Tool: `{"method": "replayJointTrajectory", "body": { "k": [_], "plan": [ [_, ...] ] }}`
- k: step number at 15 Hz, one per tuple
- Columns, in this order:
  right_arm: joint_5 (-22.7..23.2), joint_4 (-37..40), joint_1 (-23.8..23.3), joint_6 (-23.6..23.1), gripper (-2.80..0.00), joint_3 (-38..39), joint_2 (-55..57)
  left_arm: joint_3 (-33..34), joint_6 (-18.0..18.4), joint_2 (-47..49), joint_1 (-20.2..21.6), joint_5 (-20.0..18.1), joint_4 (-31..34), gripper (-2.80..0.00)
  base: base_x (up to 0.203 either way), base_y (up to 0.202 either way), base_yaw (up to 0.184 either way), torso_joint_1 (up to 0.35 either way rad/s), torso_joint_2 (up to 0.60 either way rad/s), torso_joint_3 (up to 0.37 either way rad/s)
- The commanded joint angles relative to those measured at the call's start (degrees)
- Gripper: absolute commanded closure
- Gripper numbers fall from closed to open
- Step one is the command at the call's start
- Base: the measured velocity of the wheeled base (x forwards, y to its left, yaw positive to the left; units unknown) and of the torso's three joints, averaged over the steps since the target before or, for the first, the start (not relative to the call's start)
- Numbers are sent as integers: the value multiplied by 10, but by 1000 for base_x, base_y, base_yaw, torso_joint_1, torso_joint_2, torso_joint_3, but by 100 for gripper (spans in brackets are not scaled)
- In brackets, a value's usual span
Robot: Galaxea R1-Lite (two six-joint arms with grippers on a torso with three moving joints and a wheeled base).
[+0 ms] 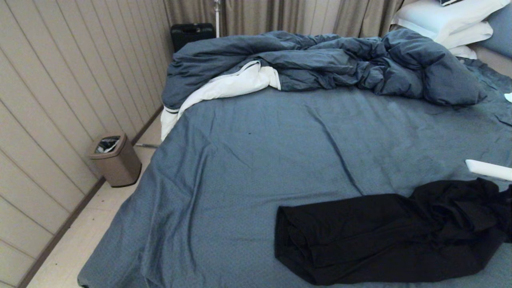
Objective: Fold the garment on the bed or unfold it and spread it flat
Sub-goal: Unford the black T-shirt
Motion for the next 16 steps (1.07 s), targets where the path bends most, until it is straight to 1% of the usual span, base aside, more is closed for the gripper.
{"method": "replayJointTrajectory", "body": {
  "k": [1, 4, 5, 6, 7, 10, 11, 13, 14, 16],
  "plan": [
    [12, 1, -12, -2, -280, 0, -26, 0, 0, 0, 0, 0, 0, 0, 0, 0, 0, 0, 0, 0],
    [49, 12, -29, -1, -280, 0, -70, 0, 0, 0, 0, 0, -1, 0, 0, 0, 0, 0, 0, 0],
    [67, 31, -33, 0, 0, -1, -90, 0, 0, 0, 0, 0, 0, 0, 0, 0, 0, 0, 0, 0],
    [95, 56, -36, 0, 0, -4, -114, 0, 0, 0, 0, 0, 0, 0, 0, 0, 0, 0, 0, 0],
    [135, 99, -37, 5, 0, -13, -139, 0, 0, 0, 0, 0, 0, 0, 0, 0, 0, 0, 0, 0],
    [232, 275, -31, 17, 0, -65, -193, -3, 3, 1, 0, 1, 8, 0, 0, 0, 0, 0, 0, 0],
    [263, 322, -20, 25, 0, -80, -209, -6, 4, 16, 1, 0, 20, 0, 0, 0, 0, 0, 0, 0],
    [298, 350, 28, 64, 0, -90, -231, -14, 12, 47, 1, 0, 45, 0, 0, 0, 0, 0, 0, 0],
    [305, 353, 60, 84, 0, -89, -241, -25, 15, 54, 1, 0, 48, 0, 0, 0, 0, 0, 0, 0],
    [309, 354, 125, 112, 0, -88, -260, -88, 5, 86, 0, -2, 59, 0, 0, 0, 0, 0, 0, 0]
  ]
}}
